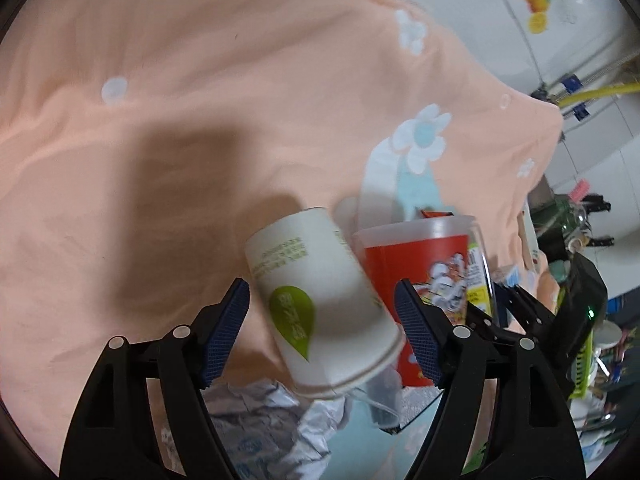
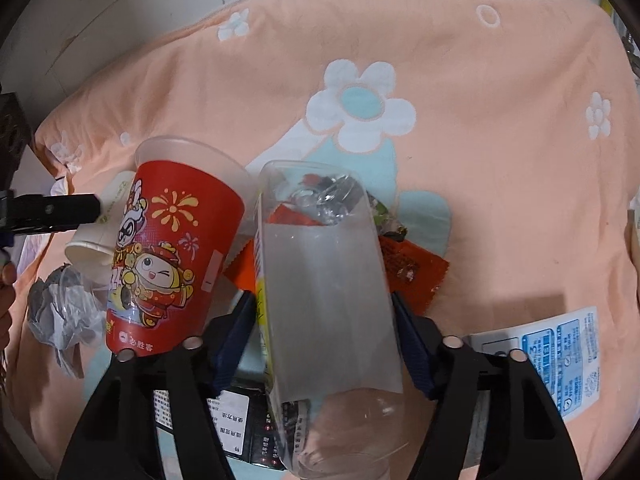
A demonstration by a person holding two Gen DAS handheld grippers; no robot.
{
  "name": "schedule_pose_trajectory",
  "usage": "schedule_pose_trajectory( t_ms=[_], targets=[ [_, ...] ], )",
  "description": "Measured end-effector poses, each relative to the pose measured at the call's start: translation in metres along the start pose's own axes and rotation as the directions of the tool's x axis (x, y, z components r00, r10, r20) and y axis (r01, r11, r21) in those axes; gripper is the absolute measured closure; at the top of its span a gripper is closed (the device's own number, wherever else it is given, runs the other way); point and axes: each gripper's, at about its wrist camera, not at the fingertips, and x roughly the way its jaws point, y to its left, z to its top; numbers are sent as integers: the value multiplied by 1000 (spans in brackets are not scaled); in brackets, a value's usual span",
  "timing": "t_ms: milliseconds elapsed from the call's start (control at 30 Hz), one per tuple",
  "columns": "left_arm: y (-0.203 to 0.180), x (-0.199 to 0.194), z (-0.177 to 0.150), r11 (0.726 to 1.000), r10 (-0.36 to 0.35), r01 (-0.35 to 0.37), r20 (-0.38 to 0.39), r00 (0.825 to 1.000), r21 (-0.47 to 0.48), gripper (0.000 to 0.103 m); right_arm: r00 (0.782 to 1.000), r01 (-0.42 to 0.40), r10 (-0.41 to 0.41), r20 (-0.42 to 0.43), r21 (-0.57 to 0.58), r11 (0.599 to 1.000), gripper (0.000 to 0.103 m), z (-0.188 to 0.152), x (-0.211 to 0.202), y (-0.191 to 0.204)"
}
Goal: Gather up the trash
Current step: 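Grasp the clear plastic bottle with the right tool while the left tool grasps the paper cup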
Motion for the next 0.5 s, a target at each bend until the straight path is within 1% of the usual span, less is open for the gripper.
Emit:
schedule_pose_trajectory(
  t_ms=[100,367,433,500],
  targets=[
    [4,8,0,999,-14,14,-16,1000,-29,29,1000,2,-2,9,0,1000,41,-1,-1,0],
    [4,21,3,998,-32,30,-38,999,-56,29,999,22,-22,45,-8,1000,43,-8,-17,5],
    [1,23,3,998,-43,41,-40,998,-55,33,998,23,-23,59,-9,1000,43,-10,-22,5],
    [1,23,2,998,-42,40,-34,999,-44,34,996,31,-29,79,-12,999,43,-14,-32,7]
  ],
)
